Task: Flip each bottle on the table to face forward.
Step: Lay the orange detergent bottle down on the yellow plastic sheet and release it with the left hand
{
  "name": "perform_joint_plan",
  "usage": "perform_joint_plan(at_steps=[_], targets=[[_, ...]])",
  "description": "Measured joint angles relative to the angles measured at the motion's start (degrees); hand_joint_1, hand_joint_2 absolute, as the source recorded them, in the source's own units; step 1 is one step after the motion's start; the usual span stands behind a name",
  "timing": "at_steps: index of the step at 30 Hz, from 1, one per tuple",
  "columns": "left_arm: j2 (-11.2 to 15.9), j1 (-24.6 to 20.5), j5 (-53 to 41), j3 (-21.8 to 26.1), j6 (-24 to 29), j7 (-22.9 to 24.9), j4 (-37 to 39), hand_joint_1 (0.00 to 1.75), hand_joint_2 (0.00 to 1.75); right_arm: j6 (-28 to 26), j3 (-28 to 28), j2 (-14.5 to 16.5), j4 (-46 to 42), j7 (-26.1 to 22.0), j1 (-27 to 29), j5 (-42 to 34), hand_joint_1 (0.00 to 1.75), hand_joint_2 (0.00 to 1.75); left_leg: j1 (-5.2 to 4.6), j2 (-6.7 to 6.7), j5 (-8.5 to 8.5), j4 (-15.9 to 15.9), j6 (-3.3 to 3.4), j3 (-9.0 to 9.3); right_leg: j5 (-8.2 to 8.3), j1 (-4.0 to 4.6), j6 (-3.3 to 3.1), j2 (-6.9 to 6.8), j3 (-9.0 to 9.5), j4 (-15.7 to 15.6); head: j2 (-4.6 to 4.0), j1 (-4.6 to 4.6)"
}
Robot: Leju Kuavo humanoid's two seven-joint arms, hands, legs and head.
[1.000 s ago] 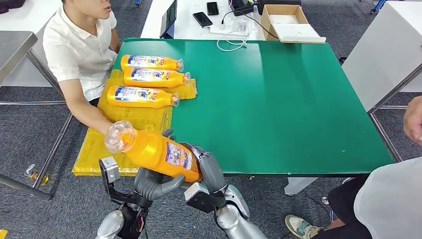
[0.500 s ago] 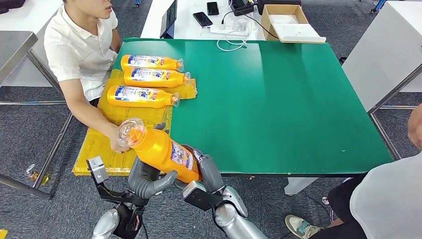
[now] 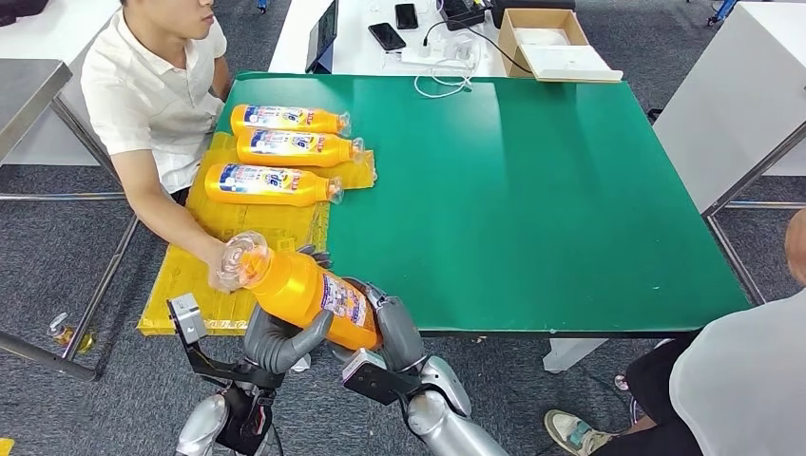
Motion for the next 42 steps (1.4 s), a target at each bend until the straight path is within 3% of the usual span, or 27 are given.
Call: perform_joint_plan(at_steps=[8,12,17,18,21,22,28,32,36,42], targets=[[0.02,-1.65,0.65,0.01,-2.72,0.27,1.7,1.75,1.75,0.43,0.43,0.0,0.17,-0.04,-0.41,0.0,1.74,1.75,0.0,-0.01,0.01,0.0,0.0,0.0,0.0,0.0,0.0,0.0,0.01,0.01,0.0,0.01],[0.15,-2.25,1.92,0.02,-3.94,0.26,2.33,1.75,1.75,1.72,0.58,0.01,0.21,-0.63,-0.53,-1.21,1.5,1.75,0.0,0.0,0.01,0.0,0.0,0.0,0.0,0.0,0.0,0.0,0.01,0.01,0.0,0.01],[0.33,-2.31,2.1,0.06,-4.27,0.25,2.35,1.75,1.75,2.8,0.6,0.13,0.39,-0.81,-0.54,-1.92,1.5,1.75,0.0,0.0,0.0,0.0,0.0,0.0,0.0,0.0,0.0,0.0,0.01,0.01,0.0,0.0],[0.33,-2.32,2.11,0.07,-4.29,0.25,2.36,1.75,1.75,2.81,0.6,0.15,0.43,-0.81,-0.54,-1.96,1.33,1.75,0.0,0.0,0.0,0.0,0.0,0.0,0.0,0.0,0.0,0.0,0.0,0.01,0.0,0.0],[0.33,-2.36,2.1,0.07,-4.39,0.25,2.36,1.75,1.75,2.9,0.62,0.15,0.49,-0.83,-0.55,-1.99,0.23,1.75,0.0,0.0,0.0,0.0,0.0,0.0,0.0,0.0,0.0,0.0,0.01,0.01,0.0,0.0],[0.33,-2.4,2.09,0.06,-4.51,0.25,2.35,1.75,1.75,3.15,0.67,0.17,0.52,-0.84,-0.55,-2.03,0.03,1.75,0.0,0.0,0.0,0.0,0.0,0.0,0.0,0.0,0.0,0.0,0.01,0.01,0.0,0.0],[0.47,-2.52,2.17,0.22,-4.79,-0.07,2.31,1.75,1.75,3.32,1.56,0.27,0.43,-1.94,-0.07,-3.3,0.0,1.75,0.0,-0.01,0.01,0.0,0.0,0.0,0.0,0.0,0.0,0.0,0.0,0.01,0.0,0.0],[0.7,-2.96,2.2,0.76,-4.11,-0.54,2.14,1.75,1.75,-4.08,5.72,-0.93,-6.35,-2.49,2.73,-6.96,0.0,0.0,0.0,0.03,0.0,0.0,0.0,0.0,0.0,0.0,0.0,0.0,-0.01,0.01,0.0,0.01],[1.24,-3.49,0.47,2.61,-1.61,-2.43,1.13,1.75,1.75,-10.3,11.17,-3.3,-12.71,-2.66,4.82,-8.82,0.0,0.0,0.0,0.08,-0.01,0.0,-0.01,-0.01,-0.01,0.01,-0.01,0.01,-0.03,0.0,0.0,0.02],[1.87,-3.2,0.83,6.44,-1.51,-1.81,-1.27,1.75,1.75,-10.38,14.07,-4.92,-16.68,-2.67,6.35,-12.84,0.0,0.0,0.02,0.06,0.0,0.0,-0.01,-0.01,-0.01,0.02,-0.01,0.01,-0.02,0.01,0.0,0.01]])
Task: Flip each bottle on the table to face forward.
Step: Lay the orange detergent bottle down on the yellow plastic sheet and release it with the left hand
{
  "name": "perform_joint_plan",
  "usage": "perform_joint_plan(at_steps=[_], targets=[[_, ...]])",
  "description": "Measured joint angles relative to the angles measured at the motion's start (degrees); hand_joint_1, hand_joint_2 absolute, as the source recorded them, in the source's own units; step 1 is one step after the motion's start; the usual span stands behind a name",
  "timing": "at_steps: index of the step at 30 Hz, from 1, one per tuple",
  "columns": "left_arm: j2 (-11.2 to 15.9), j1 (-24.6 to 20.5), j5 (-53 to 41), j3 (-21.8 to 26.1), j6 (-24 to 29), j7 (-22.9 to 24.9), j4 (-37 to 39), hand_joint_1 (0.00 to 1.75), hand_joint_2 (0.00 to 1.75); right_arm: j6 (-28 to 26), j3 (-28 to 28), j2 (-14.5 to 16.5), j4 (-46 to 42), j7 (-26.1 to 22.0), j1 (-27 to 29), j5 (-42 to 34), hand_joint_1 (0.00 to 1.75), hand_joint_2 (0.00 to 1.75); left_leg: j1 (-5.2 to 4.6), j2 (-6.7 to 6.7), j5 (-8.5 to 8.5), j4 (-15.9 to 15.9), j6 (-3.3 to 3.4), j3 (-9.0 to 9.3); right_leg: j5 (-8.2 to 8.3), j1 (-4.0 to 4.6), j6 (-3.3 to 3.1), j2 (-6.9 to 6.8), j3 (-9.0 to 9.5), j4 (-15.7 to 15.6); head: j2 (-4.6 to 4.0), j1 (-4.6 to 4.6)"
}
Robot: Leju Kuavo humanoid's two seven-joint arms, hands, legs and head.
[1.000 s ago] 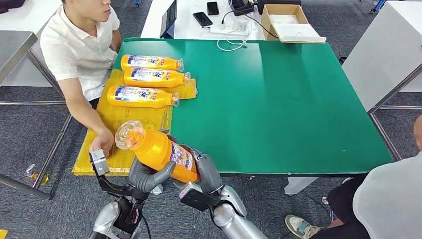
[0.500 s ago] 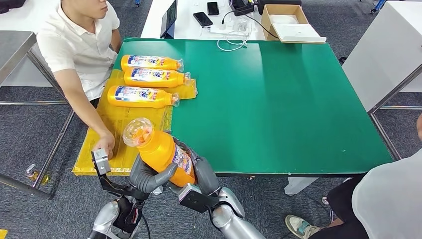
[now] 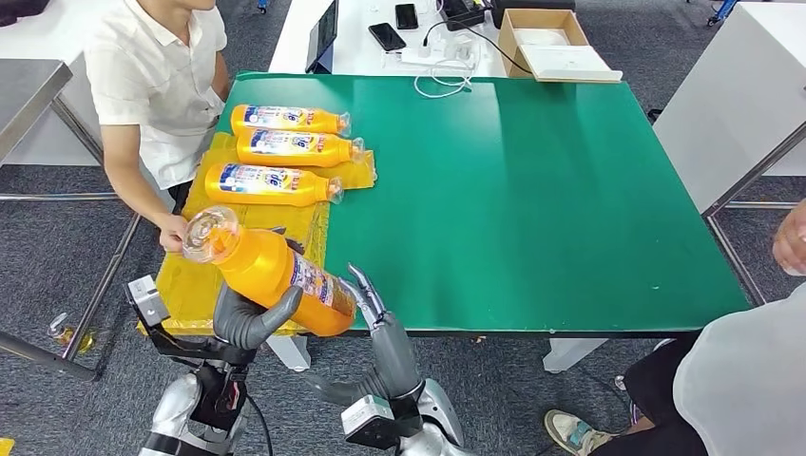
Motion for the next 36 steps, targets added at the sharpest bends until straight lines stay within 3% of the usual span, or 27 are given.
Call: perform_joint_plan(at_steps=[3,10,14,19,27,32,36], targets=[[0.06,0.14,-5.07,0.78,2.84,-1.69,-1.12,1.75,1.75,-0.11,0.35,-0.02,-0.41,0.0,0.51,-0.57,0.0,0.0,0.0,-0.01,0.0,0.0,0.0,0.0,0.0,-0.01,0.0,0.0,0.01,0.0,0.0,0.0],[0.99,0.11,-29.17,2.01,20.11,-8.27,-3.3,1.75,1.75,-7.0,-1.01,0.02,-2.0,0.0,2.17,-1.6,0.0,0.0,-0.01,-0.06,0.0,0.0,0.0,0.0,0.0,-0.01,0.0,-0.01,0.01,0.0,0.0,0.0],[1.96,-0.76,-49.1,1.85,33.08,-8.39,-2.68,1.75,1.75,-9.69,-3.54,0.37,-4.11,0.0,3.27,-2.24,0.0,0.0,-0.01,-0.04,0.0,0.0,0.0,0.0,0.0,-0.01,0.0,-0.01,-0.03,-0.01,0.0,0.02],[2.89,-5.75,-76.39,-0.14,45.98,-4.26,5.85,1.75,1.75,-9.7,-4.19,0.61,-6.85,0.0,3.69,-1.69,0.0,0.0,-0.01,-0.09,0.03,0.0,0.0,0.02,0.02,-0.01,0.0,-0.04,0.0,0.0,0.0,0.01],[2.68,-14.4,-81.08,-2.56,44.75,-0.96,22.12,1.75,1.75,-9.05,-3.14,0.61,-7.9,0.0,3.37,-1.87,0.0,0.0,-0.01,0.03,0.07,0.01,0.02,0.02,0.05,-0.01,0.01,-0.03,0.0,0.01,0.0,0.02],[2.09,-22.42,-83.53,-2.95,41.72,4.21,35.24,1.75,1.75,-7.79,-2.01,0.61,-8.0,0.0,2.81,-1.98,0.0,0.0,-0.01,0.02,0.08,0.01,0.01,0.01,0.05,0.0,0.01,-0.03,0.0,0.02,0.0,0.02],[1.34,-27.91,-84.24,-2.88,42.56,7.11,45.0,1.75,1.75,-6.8,-1.41,0.57,-8.11,0.0,2.55,-2.27,0.0,0.0,-0.01,0.05,0.08,0.01,0.01,0.01,0.06,-0.01,0.01,-0.03,0.0,0.03,0.0,0.03]])
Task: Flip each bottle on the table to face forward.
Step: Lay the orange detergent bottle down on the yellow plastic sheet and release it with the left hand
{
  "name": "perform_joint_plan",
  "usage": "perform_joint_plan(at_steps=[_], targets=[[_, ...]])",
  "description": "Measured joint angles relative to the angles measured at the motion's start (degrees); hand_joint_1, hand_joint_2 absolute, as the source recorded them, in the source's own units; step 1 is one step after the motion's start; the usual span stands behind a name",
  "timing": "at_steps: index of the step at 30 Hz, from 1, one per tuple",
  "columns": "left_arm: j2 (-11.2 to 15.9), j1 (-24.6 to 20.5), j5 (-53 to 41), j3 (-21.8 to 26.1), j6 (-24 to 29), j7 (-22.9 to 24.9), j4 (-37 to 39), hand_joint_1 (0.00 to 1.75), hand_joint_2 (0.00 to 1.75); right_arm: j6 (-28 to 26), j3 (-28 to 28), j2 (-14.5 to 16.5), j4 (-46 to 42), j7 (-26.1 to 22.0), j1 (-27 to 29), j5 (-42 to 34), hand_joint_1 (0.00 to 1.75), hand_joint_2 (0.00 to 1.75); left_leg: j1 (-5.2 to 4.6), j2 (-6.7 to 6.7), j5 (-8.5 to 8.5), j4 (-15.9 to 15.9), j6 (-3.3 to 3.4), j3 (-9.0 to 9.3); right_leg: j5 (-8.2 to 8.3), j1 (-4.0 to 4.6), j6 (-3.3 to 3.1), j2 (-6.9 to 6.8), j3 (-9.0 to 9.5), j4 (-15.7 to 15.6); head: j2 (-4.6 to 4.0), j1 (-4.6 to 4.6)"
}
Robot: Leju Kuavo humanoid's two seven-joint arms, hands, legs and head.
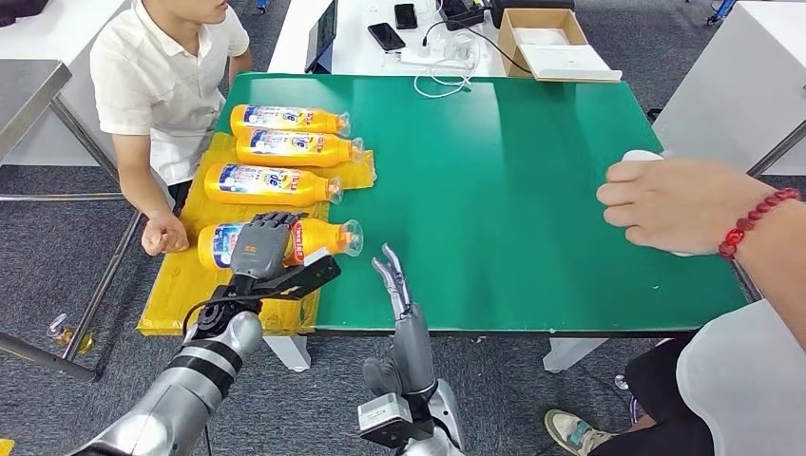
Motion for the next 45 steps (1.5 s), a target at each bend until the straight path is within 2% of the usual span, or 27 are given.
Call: perform_joint_plan(at_steps=[3,6,12,30,31,34,36,39,41,45], targets=[[-0.69,-3.13,0.42,0.51,-1.0,2.2,5.91,1.75,1.75,0.82,0.54,-0.07,0.0,0.0,-0.33,-0.56,0.0,0.0,0.0,-0.01,0.0,0.0,0.0,0.0,0.0,0.0,0.0,0.0,0.01,0.0,0.0,0.0],[-1.38,-5.46,0.16,0.8,-4.72,5.63,11.17,1.75,1.75,1.29,0.86,-0.09,0.0,0.0,-0.51,-1.07,0.0,0.0,-0.01,-0.02,0.0,0.0,0.0,-0.01,0.0,-0.01,0.0,0.0,0.01,0.0,0.0,-0.01],[-2.5,-8.8,-2.48,0.64,-9.05,11.09,17.99,1.75,1.75,2.0,1.57,-0.09,0.0,0.0,-0.84,-1.4,0.0,0.0,-0.01,0.02,-0.01,0.0,-0.01,0.0,0.0,-0.01,0.0,0.0,0.02,-0.01,0.0,-0.02],[-3.26,-10.72,-2.96,0.51,-10.56,11.64,22.18,1.72,1.75,2.35,1.88,-0.11,0.02,0.0,-0.95,-1.77,0.0,0.0,-0.01,0.03,-0.01,0.0,-0.01,0.05,-0.01,-0.01,0.0,0.0,0.06,0.0,0.0,-0.02],[-3.26,-10.74,-2.96,0.51,-10.65,11.64,22.23,1.64,1.75,2.38,1.88,-0.11,0.02,0.0,-0.95,-1.78,0.0,0.0,-0.01,0.03,-0.01,0.0,-0.01,0.05,-0.01,-0.01,0.0,0.0,0.06,0.0,0.0,-0.02],[-3.28,-10.77,-2.99,0.49,-11.5,11.51,22.34,1.08,1.75,2.43,1.88,-0.11,0.02,0.0,-0.95,-1.77,0.0,0.0,-0.01,0.03,-0.01,0.0,-0.01,0.07,-0.01,-0.01,0.0,0.0,0.07,0.0,0.0,-0.02],[-3.31,-10.84,-3.04,0.42,-13.28,11.09,22.36,0.79,1.75,2.56,1.88,-0.11,0.02,0.0,-0.95,-1.75,0.0,0.0,-0.01,0.03,-0.01,0.0,-0.01,0.1,-0.01,-0.01,0.0,0.0,0.11,0.0,0.0,-0.02],[-3.36,-11.05,-3.1,0.27,-16.61,10.26,22.36,0.14,1.75,2.97,1.89,-0.11,0.04,0.0,-0.95,-1.63,0.0,0.0,-0.01,0.01,-0.01,0.0,-0.01,0.17,-0.02,-0.01,-0.01,0.0,0.2,-0.01,0.0,-0.02],[-3.44,-11.1,-2.8,0.25,-18.33,9.56,22.36,0.0,1.75,3.13,1.91,-0.11,0.04,0.0,-0.96,-1.58,0.0,0.0,-0.01,-0.02,-0.01,-0.01,-0.01,0.22,-0.02,-0.01,-0.01,0.0,0.26,-0.01,0.0,-0.01],[-3.56,-11.12,-0.07,0.4,-22.12,6.49,22.34,0.0,1.75,3.02,1.95,-0.1,0.04,0.0,-0.95,-1.42,0.0,0.0,-0.02,-0.2,-0.02,-0.01,-0.01,0.42,-0.05,-0.02,-0.02,-0.05,0.5,-0.03,0.0,-0.02]])
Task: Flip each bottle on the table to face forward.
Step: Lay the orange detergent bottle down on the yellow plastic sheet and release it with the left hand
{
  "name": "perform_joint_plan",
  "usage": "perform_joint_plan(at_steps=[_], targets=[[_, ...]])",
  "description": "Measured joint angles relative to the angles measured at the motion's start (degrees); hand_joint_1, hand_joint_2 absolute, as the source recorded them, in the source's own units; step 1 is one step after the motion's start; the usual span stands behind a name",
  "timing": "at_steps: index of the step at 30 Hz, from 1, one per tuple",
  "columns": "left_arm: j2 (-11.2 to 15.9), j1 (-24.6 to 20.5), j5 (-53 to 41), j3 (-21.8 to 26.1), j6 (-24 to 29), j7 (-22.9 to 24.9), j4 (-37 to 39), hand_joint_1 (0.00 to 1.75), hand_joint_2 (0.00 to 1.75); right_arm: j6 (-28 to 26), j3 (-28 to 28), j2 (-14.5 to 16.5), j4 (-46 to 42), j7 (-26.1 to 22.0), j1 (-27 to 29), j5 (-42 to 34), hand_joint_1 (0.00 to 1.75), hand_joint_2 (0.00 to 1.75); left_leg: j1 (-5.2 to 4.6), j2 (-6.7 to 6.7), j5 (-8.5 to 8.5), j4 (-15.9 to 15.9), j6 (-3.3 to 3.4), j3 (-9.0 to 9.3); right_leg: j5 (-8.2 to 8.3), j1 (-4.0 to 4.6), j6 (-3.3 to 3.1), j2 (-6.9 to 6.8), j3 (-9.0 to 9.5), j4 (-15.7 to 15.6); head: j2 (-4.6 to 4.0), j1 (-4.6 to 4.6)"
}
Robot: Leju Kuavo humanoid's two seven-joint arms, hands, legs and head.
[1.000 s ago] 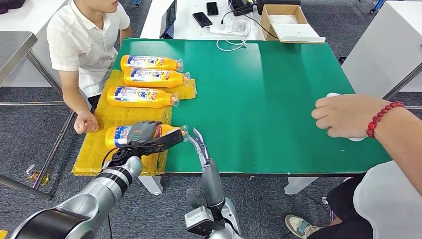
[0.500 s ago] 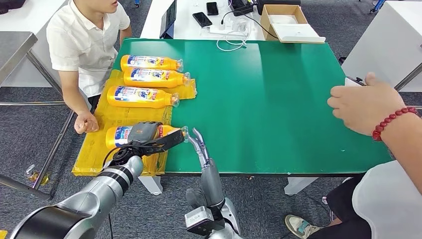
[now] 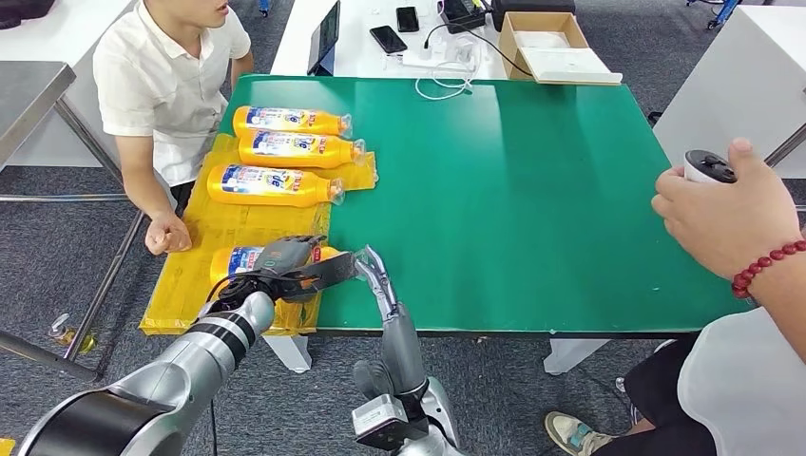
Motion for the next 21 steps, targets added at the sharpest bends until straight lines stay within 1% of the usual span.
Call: perform_joint_plan(at_steps=[2,4,6,9,11,13,16,19,21], targets=[[-0.16,0.53,4.0,1.02,-1.56,-3.51,-0.29,0.0,1.75,-0.16,0.03,-0.01,0.0,0.0,0.02,0.24,0.0,0.0,-0.01,-0.06,-0.02,0.0,0.0,0.13,-0.02,-0.02,-0.01,-0.06,0.12,-0.01,0.0,-0.01],[-0.89,2.06,11.5,4.35,-2.9,-9.35,-1.45,0.0,0.87,-0.72,0.21,-0.13,0.0,0.0,0.04,0.67,0.0,0.0,-0.03,-0.09,-0.02,0.0,0.01,0.2,-0.03,-0.03,-0.01,-0.11,0.18,-0.02,0.0,-0.01],[-1.95,3.62,17.94,8.1,-4.5,-13.49,-2.95,0.0,0.0,-2.62,0.88,-0.43,0.0,0.0,0.03,1.45,0.0,0.0,-0.03,-0.1,-0.02,-0.01,0.01,0.21,-0.04,-0.04,-0.01,-0.12,0.23,-0.02,0.0,0.01],[-2.77,4.8,22.39,10.45,-7.69,-14.68,-4.29,0.0,0.0,-5.7,3.3,-1.06,0.0,0.0,-0.4,1.88,0.0,0.0,-0.05,-0.06,-0.03,-0.01,0.02,0.27,-0.02,-0.06,0.0,-0.11,0.28,-0.02,0.0,0.02],[-2.98,5.35,24.4,11.49,-9.63,-15.3,-4.82,0.0,0.0,-6.14,4.85,-1.37,0.0,0.0,-0.81,1.63,0.0,0.0,-0.05,-0.03,-0.04,-0.01,0.02,0.31,-0.01,-0.06,0.0,-0.1,0.29,-0.02,0.0,0.01],[-3.09,5.95,25.71,12.37,-10.35,-16.68,-5.37,0.0,0.0,-6.3,5.87,-1.56,0.0,0.0,-1.07,1.43,0.0,0.0,-0.04,-0.02,-0.03,-0.01,0.01,0.34,-0.01,-0.04,0.0,-0.1,0.3,-0.01,0.0,0.0],[-3.1,7.41,26.08,12.78,-8.36,-19.31,-6.96,0.0,0.0,-6.38,6.63,-1.77,0.0,0.0,-1.19,1.08,0.0,0.0,-0.01,0.0,-0.02,-0.01,0.0,0.33,-0.01,0.0,0.0,-0.1,0.28,0.0,0.0,0.0],[-3.16,9.38,26.87,12.76,-5.98,-20.88,-9.57,0.0,0.0,-6.63,7.02,-2.04,-0.02,0.0,-1.11,1.1,0.0,0.0,-0.01,0.06,-0.03,-0.01,0.0,0.29,-0.01,0.0,-0.01,-0.09,0.21,0.0,0.0,0.0],[-3.19,10.81,28.54,12.76,-5.32,-21.86,-11.73,0.0,0.0,-6.99,7.22,-2.22,-0.15,0.0,-1.04,1.63,0.0,0.0,-0.01,0.09,-0.03,-0.01,0.0,0.22,-0.01,0.0,-0.01,-0.09,0.13,0.0,0.0,0.0]])
